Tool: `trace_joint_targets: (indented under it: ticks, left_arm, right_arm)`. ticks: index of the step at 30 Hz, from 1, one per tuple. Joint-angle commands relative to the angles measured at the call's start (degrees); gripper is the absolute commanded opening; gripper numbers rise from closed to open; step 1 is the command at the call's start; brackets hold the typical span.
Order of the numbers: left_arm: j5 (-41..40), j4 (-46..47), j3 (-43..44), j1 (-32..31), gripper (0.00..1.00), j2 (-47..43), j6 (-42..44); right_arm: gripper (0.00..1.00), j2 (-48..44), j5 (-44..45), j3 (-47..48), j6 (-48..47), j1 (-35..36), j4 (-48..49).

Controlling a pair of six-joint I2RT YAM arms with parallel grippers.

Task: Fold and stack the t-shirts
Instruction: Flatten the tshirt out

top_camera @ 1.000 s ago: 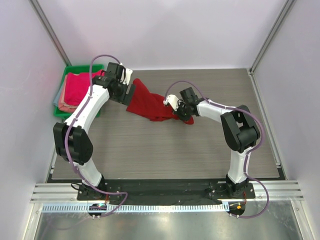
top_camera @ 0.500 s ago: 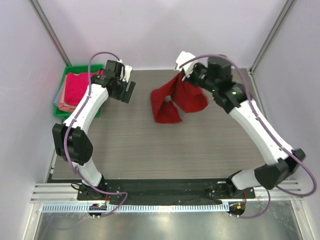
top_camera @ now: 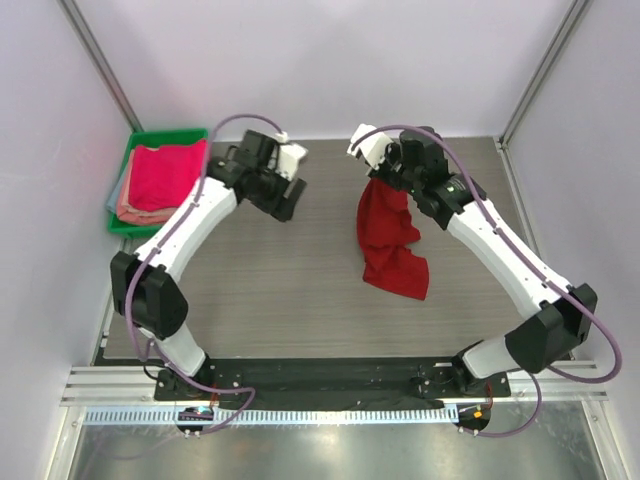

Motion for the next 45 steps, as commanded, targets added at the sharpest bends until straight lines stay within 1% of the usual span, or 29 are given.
trace_joint_targets:
  ticks: [1, 4, 6, 8, 11, 17, 18, 21, 23, 25, 27, 32, 35, 36, 38, 41, 42, 45]
  left_arm:
    - [5.14, 2.41, -2.43, -7.46, 0.72, 0.80, 0.26]
    - [6.11, 5.13, -3.40, -11.44, 0.70, 3.44, -3.78]
    - [6.90, 6.46, -3.23, -12.41, 0.70, 5.98, -6.50]
    - [7.95, 8.21, -2.35, -13.29, 0.70, 8.09, -7.39]
    - [9.88, 9.45, 0.72, -14.08, 0.71, 12.84, -10.20]
    - [10.51, 8.31, 12.23, -18.47, 0.71, 23.82, -11.26]
    - [10.42, 8.14, 15.38, -19.70, 0.71, 25.14, -11.35]
    - [9.89, 7.61, 20.83, -21.98, 0.71, 29.98, -11.35]
    - [9.80, 7.08, 22.87, -22.95, 0.71, 32.35, -11.53]
    - [8.75, 7.17, 23.85, -24.01, 0.70, 32.71, -11.88]
    - [8.40, 7.52, 22.89, -24.45, 0.70, 32.54, -12.31]
    - [8.83, 6.82, 21.65, -24.63, 0.66, 32.71, -12.67]
    - [9.01, 7.78, 17.97, -24.72, 0.65, 29.91, -13.02]
    - [8.92, 8.13, 16.31, -24.72, 0.58, 29.38, -12.85]
    - [8.14, 7.78, 15.59, -24.63, 0.48, 29.20, -12.23]
    - [6.73, 6.82, 16.20, -24.63, 0.14, 29.98, -10.48]
    - [4.81, 6.64, 17.33, -24.46, 0.00, 29.90, -9.95]
    - [1.56, 5.59, 18.40, -22.88, 0.00, 26.57, -7.67]
  right_arm:
    - [0.01, 0.06, 6.65, 2.69, -1.07, -1.48, 5.82]
    - [0.01, 3.22, 7.98, 6.73, 0.94, -4.47, 6.09]
    - [0.01, 4.80, 8.33, 9.27, 2.09, -6.92, 6.44]
    - [0.01, 5.16, 8.68, 10.42, 3.23, -8.51, 7.23]
    - [0.01, 5.08, 8.42, 12.45, 4.03, -10.45, 7.85]
    - [0.01, 4.46, 8.68, 10.87, 2.54, -11.59, 8.29]
    - [0.01, 4.46, 8.59, 10.26, 2.54, -11.59, 8.37]
    - [0.01, 4.11, 8.86, 9.47, 2.54, -11.94, 8.73]
    - [0.01, 4.20, 9.03, 9.29, 2.54, -12.29, 8.73]
    - [0.01, 4.28, 8.95, 8.85, 2.45, -12.47, 8.82]
    - [0.01, 4.02, 8.60, 8.24, 2.54, -12.82, 8.90]
    - [0.01, 3.93, 8.77, 7.18, 2.80, -13.53, 9.17]
    - [0.01, 4.02, 8.51, 7.00, 2.98, -14.23, 9.61]
    - [0.01, 4.11, 8.42, 6.92, 3.15, -14.32, 9.87]
    - [0.01, 4.28, 8.33, 7.18, 3.76, -14.76, 10.22]
    - [0.01, 4.37, 8.33, 7.35, 4.47, -14.93, 10.40]
    - [0.01, 4.37, 8.24, 7.44, 4.38, -14.93, 10.48]
    - [0.01, 3.06, 8.51, 7.79, 4.21, -15.02, 10.40]
